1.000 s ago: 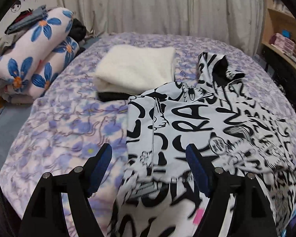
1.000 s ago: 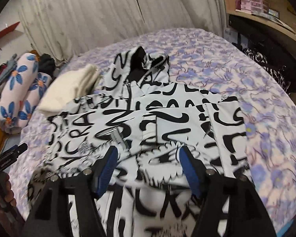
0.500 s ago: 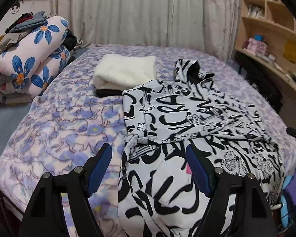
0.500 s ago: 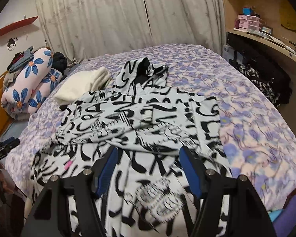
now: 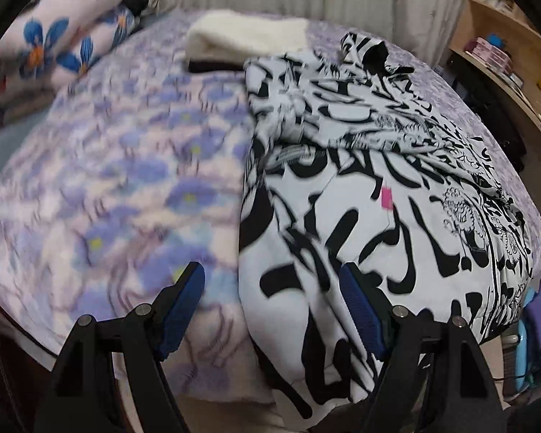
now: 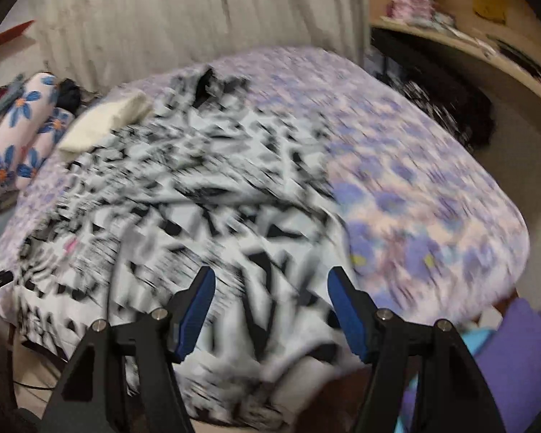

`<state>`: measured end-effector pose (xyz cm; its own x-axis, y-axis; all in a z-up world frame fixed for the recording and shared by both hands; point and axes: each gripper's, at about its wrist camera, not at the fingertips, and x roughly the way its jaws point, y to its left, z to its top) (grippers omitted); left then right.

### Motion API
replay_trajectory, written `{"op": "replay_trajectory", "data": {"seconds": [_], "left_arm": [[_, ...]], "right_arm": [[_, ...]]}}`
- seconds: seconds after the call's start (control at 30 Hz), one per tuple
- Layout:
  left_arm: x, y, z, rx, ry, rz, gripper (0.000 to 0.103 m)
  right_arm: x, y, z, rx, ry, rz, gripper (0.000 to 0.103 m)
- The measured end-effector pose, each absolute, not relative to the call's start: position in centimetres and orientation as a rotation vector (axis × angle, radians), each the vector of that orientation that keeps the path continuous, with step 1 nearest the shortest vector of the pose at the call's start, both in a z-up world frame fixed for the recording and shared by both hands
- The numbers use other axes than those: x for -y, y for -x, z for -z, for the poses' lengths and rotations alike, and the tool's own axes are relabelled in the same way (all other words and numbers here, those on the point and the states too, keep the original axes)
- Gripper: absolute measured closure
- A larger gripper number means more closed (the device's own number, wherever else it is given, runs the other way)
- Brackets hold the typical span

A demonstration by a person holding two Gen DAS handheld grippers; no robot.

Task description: Fold large clothes

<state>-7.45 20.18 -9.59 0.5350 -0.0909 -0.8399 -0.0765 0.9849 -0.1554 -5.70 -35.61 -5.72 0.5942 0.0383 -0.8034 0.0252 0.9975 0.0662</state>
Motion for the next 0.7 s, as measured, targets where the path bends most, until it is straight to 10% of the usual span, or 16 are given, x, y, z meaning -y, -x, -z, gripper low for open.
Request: {"op": "replay_trajectory", "data": {"seconds": [0.53, 0.63, 0.7], "left_arm": [[-19.3, 5.7, 13.4, -1.056, 0.193, 0.099, 0.017], [-19.6, 5.5, 13.8, -1.055, 0.212, 0.122, 0.017], [-19.3, 5.7, 13.5, -1.05, 0.203, 0.13, 0.037]], "right_arm": [[37.7, 7.9, 14.5, -1.126, -0.277, -0.18, 0.039], [37.3, 8.0, 14.9, -1.123, -0.288, -0.222, 0.059], [36.7, 8.3, 14.0, -1.126, -0.24, -0.264, 0.088]]}}
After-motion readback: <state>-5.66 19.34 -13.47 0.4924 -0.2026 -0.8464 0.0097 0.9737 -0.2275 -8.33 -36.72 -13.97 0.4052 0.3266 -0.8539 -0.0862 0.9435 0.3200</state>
